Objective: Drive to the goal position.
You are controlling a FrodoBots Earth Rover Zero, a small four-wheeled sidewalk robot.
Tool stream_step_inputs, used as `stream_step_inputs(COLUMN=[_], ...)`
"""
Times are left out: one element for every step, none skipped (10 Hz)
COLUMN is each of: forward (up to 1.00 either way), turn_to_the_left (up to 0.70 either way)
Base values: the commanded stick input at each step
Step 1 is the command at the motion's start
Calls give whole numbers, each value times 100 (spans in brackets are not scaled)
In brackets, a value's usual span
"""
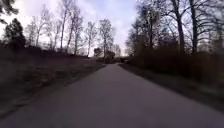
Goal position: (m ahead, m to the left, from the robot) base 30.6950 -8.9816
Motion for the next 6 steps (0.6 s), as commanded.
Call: stream_step_inputs(forward=[100, 100, 100, 100, 100, 100], turn_to_the_left=[1, 1, 1, 1, 1, 1])
